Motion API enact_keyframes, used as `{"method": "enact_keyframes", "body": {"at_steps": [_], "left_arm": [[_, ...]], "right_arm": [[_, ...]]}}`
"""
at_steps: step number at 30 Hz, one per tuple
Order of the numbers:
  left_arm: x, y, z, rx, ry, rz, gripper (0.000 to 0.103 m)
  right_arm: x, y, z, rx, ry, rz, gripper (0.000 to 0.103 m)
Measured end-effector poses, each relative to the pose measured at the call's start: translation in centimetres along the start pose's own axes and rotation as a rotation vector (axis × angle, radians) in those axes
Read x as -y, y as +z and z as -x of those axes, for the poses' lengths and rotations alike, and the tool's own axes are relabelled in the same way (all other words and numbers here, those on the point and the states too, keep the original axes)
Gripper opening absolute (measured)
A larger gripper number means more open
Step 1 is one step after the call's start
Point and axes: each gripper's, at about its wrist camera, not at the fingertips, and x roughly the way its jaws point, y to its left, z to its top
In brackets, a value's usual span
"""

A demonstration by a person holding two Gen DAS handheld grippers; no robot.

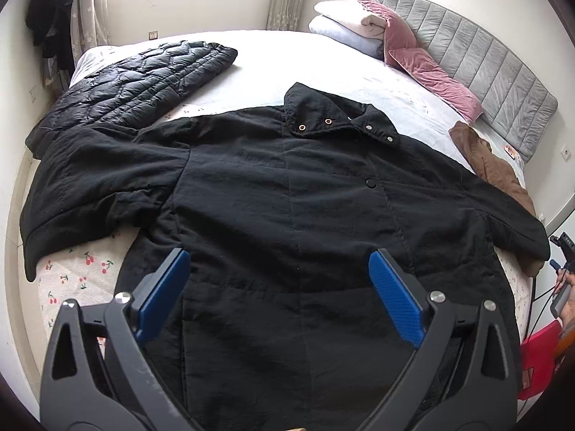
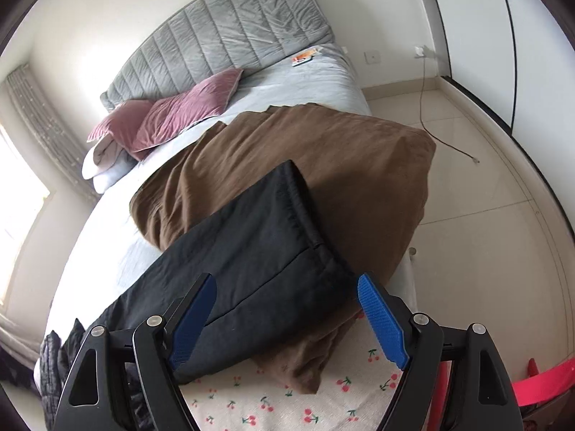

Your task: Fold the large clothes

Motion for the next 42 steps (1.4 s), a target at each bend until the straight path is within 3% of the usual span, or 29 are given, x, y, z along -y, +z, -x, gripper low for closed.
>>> {"method": "enact_keyframes", "body": {"at_steps": [4,6,8,10,14,17,21,27,36,42], "left_arm": [[0.1,-0.3,-0.7,-0.025,0.0,0.006,0.099],[0.1,-0.4,-0.9,-0.033,-0.01,0.014,0.099],[0.0,-0.5,-1.0,-0.033,-0.021,0.024,0.099],[0.0,-0.5,-1.1,-0.029,-0.016,0.024,0.099],[-0.3,-0.5,-1.2,-0.034,-0.006,0.029,0.099],[-0.9,-0.5,-1.0,-0.03,-0.005,0.049,0.099],[-1.6,-0.1,-0.8,-0.022,-0.023,0.073,0.099],[-2.5,0.1,-0.6,-0.014,-0.056,0.105,0.099],[-3.5,0.5,-0.1,-0.001,-0.085,0.137,0.099],[-4.2,0.5,-0.2,0.0,-0.083,0.157,0.099]], "right_arm": [[0.6,-0.4,-2.2,-0.029,0.008,-0.05,0.066],[0.6,-0.8,-2.4,-0.017,0.008,-0.04,0.052],[0.3,-0.8,-2.4,-0.015,0.013,-0.037,0.025],[-0.3,-0.9,-1.6,0.013,-0.006,-0.027,0.016],[-2.9,-0.6,0.2,0.068,-0.056,0.04,0.012],[-5.6,-0.3,2.5,0.125,-0.047,0.094,0.011],[-10.4,0.3,5.8,0.179,0.031,0.168,0.01],[-19.7,-0.4,10.9,0.233,0.217,0.314,0.01],[-34.6,-7.8,15.4,0.164,0.513,0.552,0.01],[-42.2,-15.6,14.6,0.044,0.61,0.701,0.01]]}}
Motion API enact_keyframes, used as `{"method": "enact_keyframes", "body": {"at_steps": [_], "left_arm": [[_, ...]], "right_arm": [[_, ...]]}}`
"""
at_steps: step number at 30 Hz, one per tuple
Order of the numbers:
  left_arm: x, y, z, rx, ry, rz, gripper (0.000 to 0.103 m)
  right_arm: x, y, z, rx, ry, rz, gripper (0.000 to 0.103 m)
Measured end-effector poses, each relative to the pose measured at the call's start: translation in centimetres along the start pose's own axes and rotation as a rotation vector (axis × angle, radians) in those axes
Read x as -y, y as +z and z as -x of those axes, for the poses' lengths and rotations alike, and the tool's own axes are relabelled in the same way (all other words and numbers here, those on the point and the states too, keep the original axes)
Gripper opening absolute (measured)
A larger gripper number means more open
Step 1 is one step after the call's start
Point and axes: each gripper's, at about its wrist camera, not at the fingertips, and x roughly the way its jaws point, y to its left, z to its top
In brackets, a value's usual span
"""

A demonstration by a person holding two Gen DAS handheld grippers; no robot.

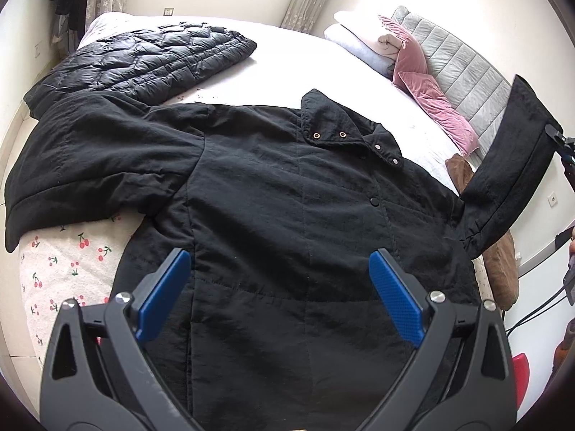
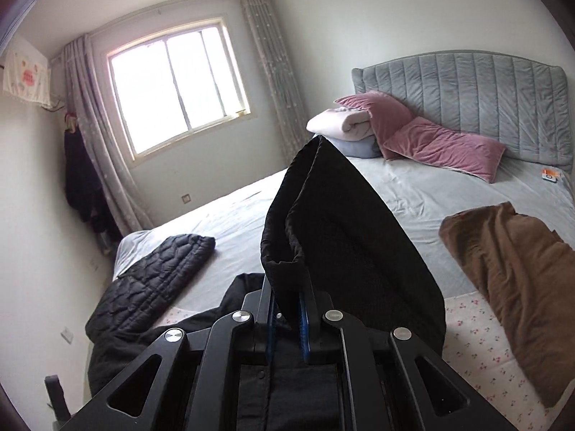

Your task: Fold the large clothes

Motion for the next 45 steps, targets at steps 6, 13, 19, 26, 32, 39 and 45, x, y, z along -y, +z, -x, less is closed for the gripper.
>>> {"method": "enact_keyframes", "body": {"at_steps": [6,13,19,26,32,39,45], "left_arm": [[-0.4,-0.1,-0.4,-0.01,0.004,0.0,0.099],[-0.5,0.0,-0.4,-0.012,0.02,-0.012,0.099],[2.7,1.4,-1.8,-0.091,-0.048,-0.105,0.099],[8.7,5.2,-10.6,-0.274,-0.148,-0.082,0.099],[11.4,5.7,-19.0,-0.309,-0.164,-0.041,0.073],[13.7,5.2,-21.7,-0.231,-0.156,-0.101,0.053],[14.0,4.8,-18.4,-0.12,-0.136,-0.124,0.016]], "right_arm": [[-3.9,-5.0,-7.3,-0.267,0.246,-0.027,0.031],[-0.2,-7.0,-7.5,-0.288,0.294,-0.051,0.056],[11.9,-8.5,-5.9,-0.257,0.101,-0.176,0.065],[22.8,-13.1,-7.9,-0.314,-0.014,-0.365,0.065],[28.5,-14.5,-11.2,-0.309,0.026,-0.52,0.065],[33.2,-15.1,-17.2,-0.307,0.235,-0.738,0.063],[31.5,-12.4,-17.3,-0.128,0.248,-0.57,0.011]]}}
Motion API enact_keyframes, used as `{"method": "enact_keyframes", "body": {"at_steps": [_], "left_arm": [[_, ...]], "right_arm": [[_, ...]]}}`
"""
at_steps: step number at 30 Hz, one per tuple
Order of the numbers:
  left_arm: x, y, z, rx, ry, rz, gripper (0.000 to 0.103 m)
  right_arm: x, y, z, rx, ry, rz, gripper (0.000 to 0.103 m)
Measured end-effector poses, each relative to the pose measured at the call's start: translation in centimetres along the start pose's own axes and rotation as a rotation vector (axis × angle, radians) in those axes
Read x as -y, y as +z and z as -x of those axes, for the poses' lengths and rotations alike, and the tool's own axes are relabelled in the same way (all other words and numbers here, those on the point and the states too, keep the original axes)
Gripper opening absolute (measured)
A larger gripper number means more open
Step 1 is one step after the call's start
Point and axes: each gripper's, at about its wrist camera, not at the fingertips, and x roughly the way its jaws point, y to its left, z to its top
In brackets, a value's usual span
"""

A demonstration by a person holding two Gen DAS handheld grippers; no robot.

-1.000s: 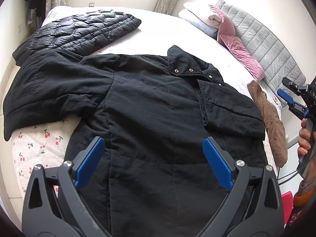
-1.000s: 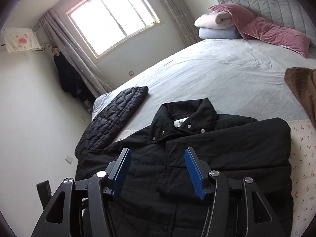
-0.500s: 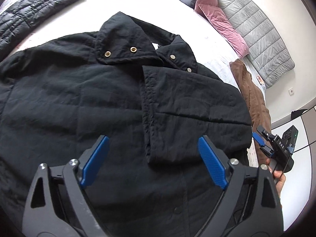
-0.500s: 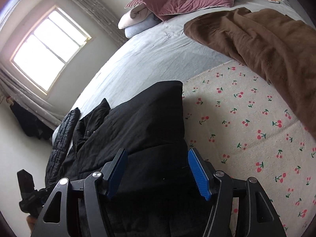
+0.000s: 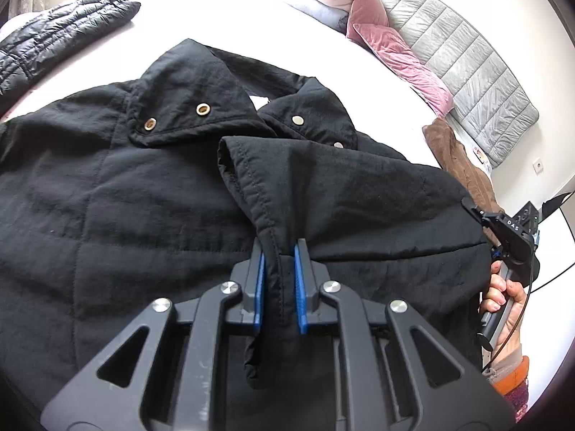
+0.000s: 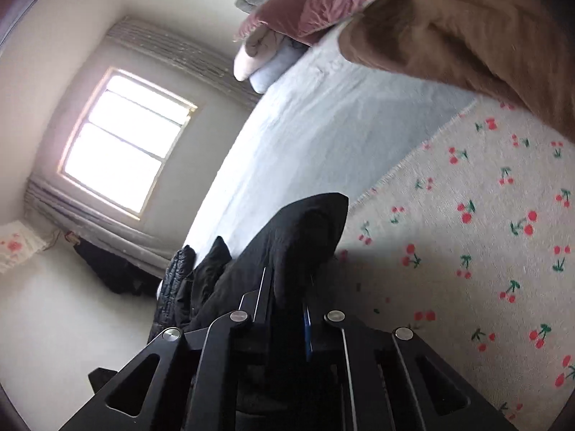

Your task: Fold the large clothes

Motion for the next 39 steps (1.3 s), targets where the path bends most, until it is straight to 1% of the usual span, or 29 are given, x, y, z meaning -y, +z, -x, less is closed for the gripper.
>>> {"method": "enact_keyframes", "body": {"at_steps": [1,2,3,4,5,6,7,8,9,10,11,13,15,17,18,19,20,21,23,24,25,26,27,28,29,31,33,35,39], "left_arm": [[0.3,-0.3,0.2,0.011,0.024,-0.018,0.017],[0.7,-0.6,-0.3,0.002,0.068,-0.052,0.022],[1.2,-0.9,-1.1,-0.029,0.146,-0.095,0.037],[1.7,-0.9,-2.0,-0.067,0.227,-0.143,0.043],[2.1,-1.0,-2.1,-0.073,0.267,-0.18,0.048],[2.5,-1.1,-1.5,-0.049,0.273,-0.202,0.048],[2.9,-1.0,-0.5,-0.021,0.262,-0.217,0.048],[3.3,-0.9,0.4,0.014,0.242,-0.223,0.051],[3.6,-1.0,1.5,0.051,0.214,-0.223,0.058],[3.9,-1.0,2.2,0.077,0.167,-0.226,0.06],[4.5,-1.0,2.0,0.088,0.112,-0.236,0.061],[5.1,-1.5,1.7,0.073,0.024,-0.265,0.061],[4.9,-2.2,0.4,0.016,-0.021,-0.285,0.061],[4.3,-3.5,-2.0,-0.067,-0.021,-0.272,0.062],[4.0,-4.5,-2.4,-0.054,-0.022,-0.28,0.062],[4.2,-5.6,-2.0,-0.001,-0.024,-0.311,0.062],[4.5,-6.0,-1.9,0.01,-0.011,-0.337,0.062],[4.8,-6.0,-1.4,0.01,0.005,-0.345,0.062],[4.9,-5.9,-0.1,-0.016,0.016,-0.319,0.065],[4.7,-5.8,0.8,-0.03,0.009,-0.293,0.07],[4.2,-5.8,1.9,-0.037,-0.004,-0.267,0.073],[3.6,-5.8,3.0,-0.036,-0.019,-0.238,0.08],[2.8,-6.0,4.2,-0.034,-0.023,-0.207,0.087],[2.1,-6.2,5.5,-0.038,-0.026,-0.179,0.089],[1.2,-6.5,6.9,-0.05,-0.031,-0.153,0.09],[-0.7,-7.0,9.5,-0.082,-0.026,-0.106,0.091],[-2.8,-7.3,12.0,-0.098,0.02,-0.069,0.091],[-5.0,-7.4,14.6,-0.106,0.073,-0.037,0.092],[-11.1,-8.3,20.0,-0.082,0.111,0.086,0.093]], "right_arm": [[-0.8,0.1,0.1,0.026,-0.078,0.085,0.011],[-0.9,0.1,-0.6,0.001,-0.17,0.117,0.012],[-0.4,0.2,-1.3,-0.04,-0.232,0.103,0.013],[0.1,0.1,-1.5,-0.05,-0.263,0.092,0.02],[-0.1,0.1,-0.9,-0.031,-0.286,0.091,0.024],[-0.6,0.0,-0.1,-0.01,-0.311,0.104,0.025],[-1.5,-0.1,0.8,0.008,-0.338,0.141,0.027],[-2.7,-0.5,1.8,0.024,-0.346,0.187,0.027],[-3.9,-1.0,2.7,0.037,-0.35,0.233,0.027],[-5.1,-1.7,3.4,0.039,-0.352,0.276,0.027],[-6.2,-2.6,3.9,0.028,-0.346,0.319,0.027],[-8.3,-4.8,4.6,0.007,-0.332,0.395,0.027],[-9.1,-6.8,3.9,-0.032,-0.343,0.448,0.027],[-8.0,-8.7,3.0,-0.073,-0.409,0.48,0.027],[-7.0,-9.6,2.3,-0.099,-0.463,0.491,0.026],[-5.8,-10.3,1.6,-0.124,-0.5,0.489,0.026],[-5.2,-10.6,1.5,-0.117,-0.507,0.495,0.026],[-5.4,-10.6,1.8,-0.111,-0.515,0.496,0.026],[-6.3,-10.2,2.8,-0.113,-0.528,0.461,0.028],[-6.9,-10.1,3.6,-0.105,-0.521,0.445,0.029],[-7.7,-10.2,4.5,-0.098,-0.506,0.435,0.034],[-8.4,-10.4,5.5,-0.091,-0.492,0.428,0.046],[-9.2,-10.7,6.5,-0.08,-0.49,0.42,0.052],[-10.1,-11.1,7.6,-0.064,-0.481,0.416,0.062],[-11.2,-11.6,8.6,-0.05,-0.462,0.414,0.068],[-13.5,-12.8,10.4,-0.034,-0.438,0.426,0.07],[-16.0,-14.1,11.7,-0.029,-0.421,0.447,0.074],[-18.4,-15.3,12.8,-0.043,-0.437,0.464,0.078],[-21.6,-17.9,14.7,-0.079,-0.446,0.461,0.084]]}}
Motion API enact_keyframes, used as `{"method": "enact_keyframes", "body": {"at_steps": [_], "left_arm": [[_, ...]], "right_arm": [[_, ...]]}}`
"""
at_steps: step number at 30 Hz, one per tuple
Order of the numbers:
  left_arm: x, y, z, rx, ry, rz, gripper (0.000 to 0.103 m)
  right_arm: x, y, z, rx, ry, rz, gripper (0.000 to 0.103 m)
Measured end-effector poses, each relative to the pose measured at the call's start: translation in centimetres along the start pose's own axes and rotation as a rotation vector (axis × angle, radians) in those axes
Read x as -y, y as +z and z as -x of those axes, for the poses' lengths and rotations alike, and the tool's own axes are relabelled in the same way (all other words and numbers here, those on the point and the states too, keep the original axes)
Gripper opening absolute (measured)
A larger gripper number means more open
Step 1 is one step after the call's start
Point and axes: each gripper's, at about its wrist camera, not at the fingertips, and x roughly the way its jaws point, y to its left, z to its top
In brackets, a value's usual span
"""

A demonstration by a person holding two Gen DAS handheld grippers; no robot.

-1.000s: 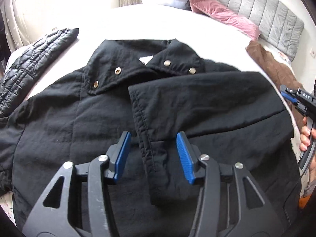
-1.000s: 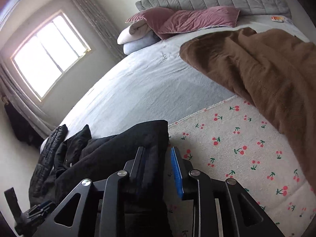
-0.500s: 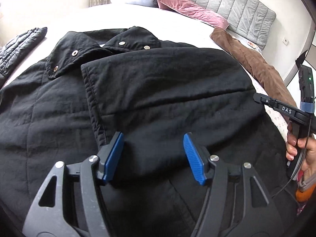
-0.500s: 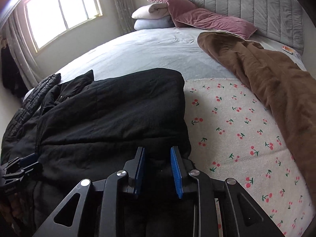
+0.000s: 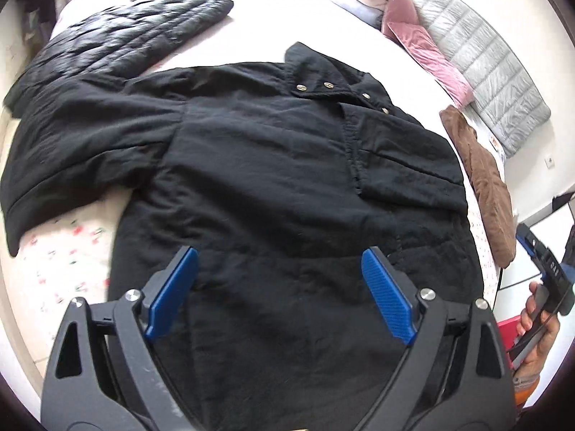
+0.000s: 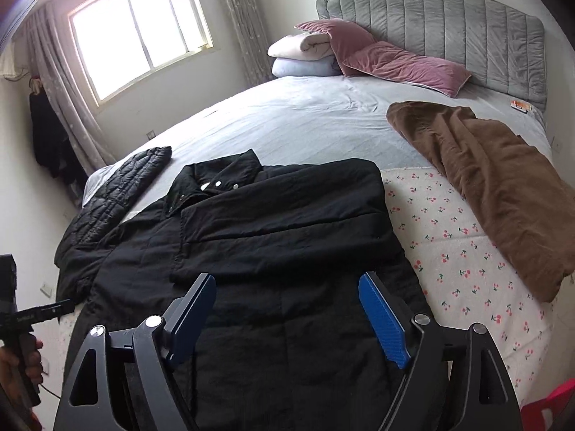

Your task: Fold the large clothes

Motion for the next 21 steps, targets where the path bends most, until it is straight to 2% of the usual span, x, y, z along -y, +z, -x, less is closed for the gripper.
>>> {"method": "enact_keyframes", "body": {"at_steps": [3,7,10,14,19,21], "left_arm": [[-5.7,-0.8,2.6,0.024,0.001,0.109,0.093],[-13.2,-2.0,4.9,0.061,-0.077,0.284,0.093],[-18.4,-3.1,5.4,0.111,-0.111,0.427,0.093],[-23.8,-4.2,3.8,0.186,-0.188,0.619,0.092],[-27.7,-4.8,-0.5,0.218,-0.252,0.823,0.091],[-28.8,-5.3,-0.8,0.324,-0.27,0.902,0.091]], "right_arm": [[-1.2,-2.0,1.5,-0.005,0.028,-0.014,0.087],[-0.9,-4.9,1.7,0.014,0.045,-0.096,0.087],[-0.7,-5.5,0.1,-0.042,0.034,-0.105,0.087],[-0.6,-5.7,-0.7,-0.042,0.007,-0.101,0.087],[-0.4,-6.0,-1.6,-0.05,-0.012,-0.111,0.087],[-0.1,-6.1,-1.7,-0.037,-0.038,-0.119,0.087]]}}
